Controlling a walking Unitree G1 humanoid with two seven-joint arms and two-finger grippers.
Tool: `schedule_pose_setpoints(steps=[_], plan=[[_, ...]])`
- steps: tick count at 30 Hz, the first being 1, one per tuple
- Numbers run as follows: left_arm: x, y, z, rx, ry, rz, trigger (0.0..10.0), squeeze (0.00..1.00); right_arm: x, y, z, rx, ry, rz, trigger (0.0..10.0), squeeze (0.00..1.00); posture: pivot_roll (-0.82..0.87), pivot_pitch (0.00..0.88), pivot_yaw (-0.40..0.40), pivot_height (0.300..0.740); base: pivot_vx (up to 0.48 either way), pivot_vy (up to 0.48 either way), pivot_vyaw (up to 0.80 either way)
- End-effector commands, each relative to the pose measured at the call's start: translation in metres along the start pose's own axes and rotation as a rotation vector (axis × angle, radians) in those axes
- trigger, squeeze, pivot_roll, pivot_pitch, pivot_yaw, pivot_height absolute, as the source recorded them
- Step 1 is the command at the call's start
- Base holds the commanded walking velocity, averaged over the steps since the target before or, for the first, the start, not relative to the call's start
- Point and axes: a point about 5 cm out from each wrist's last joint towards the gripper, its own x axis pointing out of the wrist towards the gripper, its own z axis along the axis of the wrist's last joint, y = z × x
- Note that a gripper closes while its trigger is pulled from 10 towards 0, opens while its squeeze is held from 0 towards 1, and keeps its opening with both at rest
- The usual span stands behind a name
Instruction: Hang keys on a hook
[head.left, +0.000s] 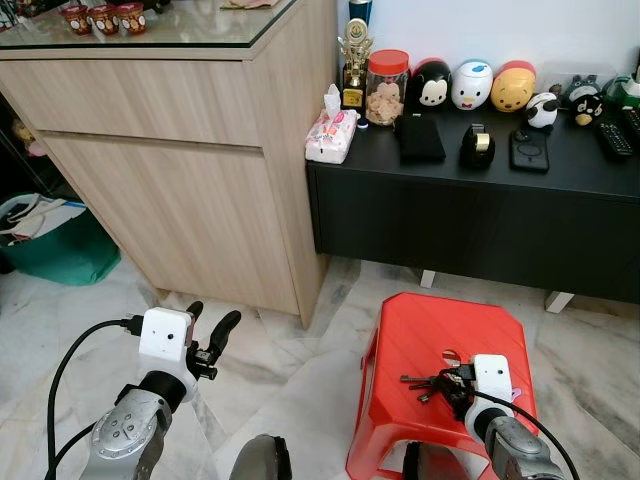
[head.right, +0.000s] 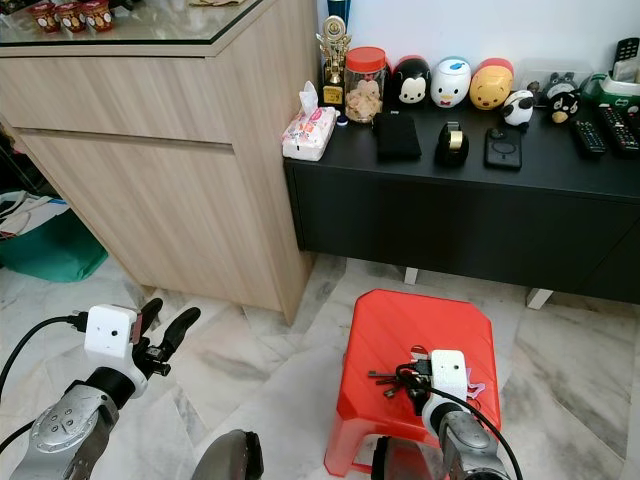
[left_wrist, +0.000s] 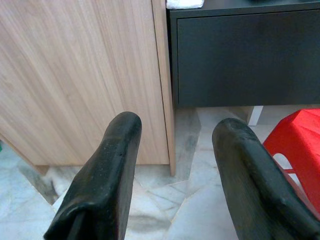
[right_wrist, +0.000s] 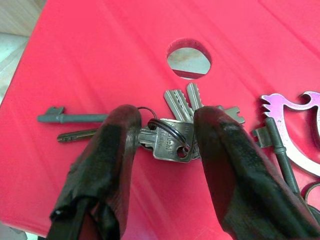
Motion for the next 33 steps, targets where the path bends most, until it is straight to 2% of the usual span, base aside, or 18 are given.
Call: schedule_pose_setpoints(steps=[1, 2, 4, 14, 15, 16, 17, 18, 29, 33], plan=[[-0.002, -0.001, 0.002, 0.02, 0.007, -0.011, 10.0, 0.0, -0.001, 0.001, -0.006, -0.001, 0.027, 0.002, 3.6, 0.0, 0.12, 0.092, 0.056, 0.626, 0.0, 0.0, 0.0], [-0.002, -0.001, 0.002, 0.02, 0.008, -0.011, 10.0, 0.0, -0.001, 0.001, -0.006, -0.001, 0.028, 0.002, 3.6, 0.0, 0.12, 0.092, 0.056, 0.626, 0.0, 0.0, 0.0], [-0.002, -0.001, 0.002, 0.019, 0.01, -0.012, 10.0, 0.0, -0.001, 0.002, -0.006, -0.004, 0.033, 0.003, 4.2, 0.0, 0.12, 0.091, 0.055, 0.626, 0.0, 0.0, 0.0], [0.003, -0.001, 0.002, 0.016, 0.01, -0.014, 10.0, 0.0, 0.001, 0.004, -0.005, 0.0, 0.037, 0.008, 4.7, 0.0, 0.12, 0.078, 0.052, 0.626, 0.0, 0.0, 0.0], [0.003, -0.001, 0.001, 0.018, 0.012, -0.014, 10.0, 0.0, 0.001, 0.005, -0.005, 0.002, 0.039, 0.011, 4.2, 0.0, 0.12, 0.072, 0.052, 0.626, 0.0, 0.0, 0.0], [0.003, -0.001, 0.001, 0.018, 0.012, -0.014, 10.0, 0.0, 0.001, 0.005, -0.005, 0.002, 0.039, 0.011, 4.2, 0.0, 0.12, 0.072, 0.052, 0.626, 0.0, 0.0, 0.0], [0.004, -0.001, 0.001, 0.019, 0.013, -0.014, 10.0, 0.0, 0.001, 0.006, -0.005, 0.007, 0.04, 0.016, 2.9, 0.0, 0.12, 0.071, 0.051, 0.626, 0.0, 0.0, 0.0], [0.004, -0.001, 0.001, 0.019, 0.014, -0.014, 10.0, 0.0, 0.001, 0.007, -0.005, 0.013, 0.037, 0.024, 0.0, 0.0, 0.12, 0.069, 0.05, 0.626, 0.0, 0.0, 0.0], [0.011, 0.002, -0.001, 0.027, 0.01, -0.005, 10.0, 0.0, 0.004, 0.008, 0.007, 0.039, -0.013, 0.016, 0.0, 0.0, 0.12, 0.023, 0.037, 0.626, 0.0, 0.0, 0.0], [0.018, 0.005, -0.004, 0.032, 0.005, 0.019, 10.0, 0.0, 0.009, 0.011, 0.029, 0.08, -0.13, -0.003, 0.0, 0.0, 0.12, 0.0, 0.02, 0.626, 0.0, 0.0, 0.0]])
